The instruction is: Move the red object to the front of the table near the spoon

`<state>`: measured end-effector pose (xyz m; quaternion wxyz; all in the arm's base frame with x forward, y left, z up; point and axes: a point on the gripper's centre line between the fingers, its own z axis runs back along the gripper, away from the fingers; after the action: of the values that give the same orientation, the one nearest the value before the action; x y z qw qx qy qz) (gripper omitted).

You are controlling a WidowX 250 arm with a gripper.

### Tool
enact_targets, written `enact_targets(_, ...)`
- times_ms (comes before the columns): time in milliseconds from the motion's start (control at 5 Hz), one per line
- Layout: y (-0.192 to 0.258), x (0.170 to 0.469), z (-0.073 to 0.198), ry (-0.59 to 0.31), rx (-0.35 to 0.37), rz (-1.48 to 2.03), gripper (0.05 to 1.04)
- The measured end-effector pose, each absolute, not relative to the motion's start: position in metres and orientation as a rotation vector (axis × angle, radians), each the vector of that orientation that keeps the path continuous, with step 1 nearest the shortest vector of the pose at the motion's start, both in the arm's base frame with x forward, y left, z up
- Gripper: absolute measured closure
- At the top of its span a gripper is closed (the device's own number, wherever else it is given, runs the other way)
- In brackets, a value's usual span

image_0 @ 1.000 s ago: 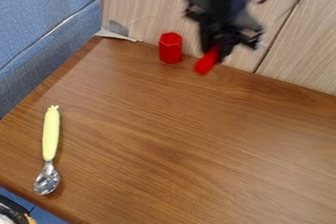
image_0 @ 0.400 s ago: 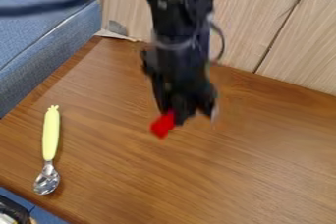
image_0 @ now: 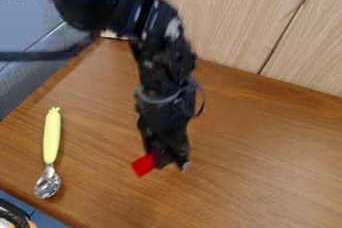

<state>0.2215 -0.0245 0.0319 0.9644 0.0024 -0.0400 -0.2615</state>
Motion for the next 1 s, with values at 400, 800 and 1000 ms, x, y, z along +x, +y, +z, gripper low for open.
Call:
enact_targets(400,-0.014,0.200,0.007,-0.013,-0.012,-0.613,0.809)
enact_targets(800,-0.012,0.194,-0.013,0.029,0.007,-0.656,0.809)
enact_targets(1000,-0.012,0.193,-0.014,0.047,0.015,-0.658,0.748)
